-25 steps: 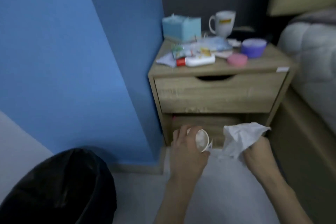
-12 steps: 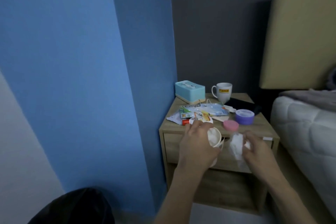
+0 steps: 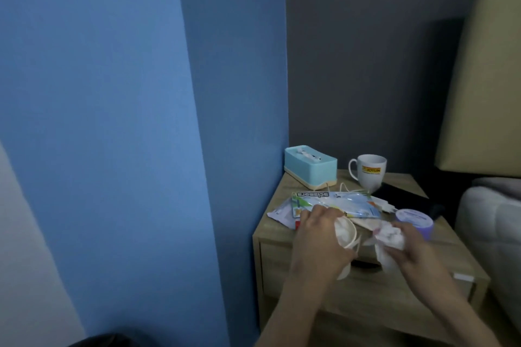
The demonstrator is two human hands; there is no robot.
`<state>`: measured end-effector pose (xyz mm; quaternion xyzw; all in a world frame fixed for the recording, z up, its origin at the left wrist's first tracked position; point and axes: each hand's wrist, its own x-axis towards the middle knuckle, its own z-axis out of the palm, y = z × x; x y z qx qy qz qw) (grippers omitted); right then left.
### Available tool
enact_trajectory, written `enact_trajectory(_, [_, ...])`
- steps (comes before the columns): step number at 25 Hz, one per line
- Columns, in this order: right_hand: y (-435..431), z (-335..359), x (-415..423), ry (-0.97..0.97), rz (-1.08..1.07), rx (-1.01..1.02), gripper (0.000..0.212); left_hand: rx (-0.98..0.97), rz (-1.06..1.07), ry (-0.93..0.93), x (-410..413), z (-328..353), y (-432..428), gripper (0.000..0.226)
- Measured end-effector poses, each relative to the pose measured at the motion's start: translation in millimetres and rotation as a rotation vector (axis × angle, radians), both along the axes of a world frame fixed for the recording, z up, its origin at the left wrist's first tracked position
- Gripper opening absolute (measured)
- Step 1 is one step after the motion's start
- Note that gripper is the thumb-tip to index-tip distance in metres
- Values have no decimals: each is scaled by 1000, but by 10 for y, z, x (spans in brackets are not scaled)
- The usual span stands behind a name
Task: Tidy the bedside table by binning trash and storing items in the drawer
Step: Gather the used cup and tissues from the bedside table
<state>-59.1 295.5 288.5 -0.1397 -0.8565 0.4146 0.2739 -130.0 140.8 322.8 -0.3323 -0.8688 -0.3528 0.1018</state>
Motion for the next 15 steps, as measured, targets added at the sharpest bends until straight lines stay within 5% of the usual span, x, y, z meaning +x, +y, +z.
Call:
enact_trajectory(5, [186, -159, -458, 3, -117, 183, 14, 6, 20, -20, -365, -96, 201, 62])
enact_trajectory(11, [226, -355, -831, -81, -110, 353, 37, -22, 34, -56, -688, -191, 394, 66])
enact_trajectory(15, [292, -487, -959, -143, -113, 396, 25, -1, 36, -58, -859, -272, 511, 63])
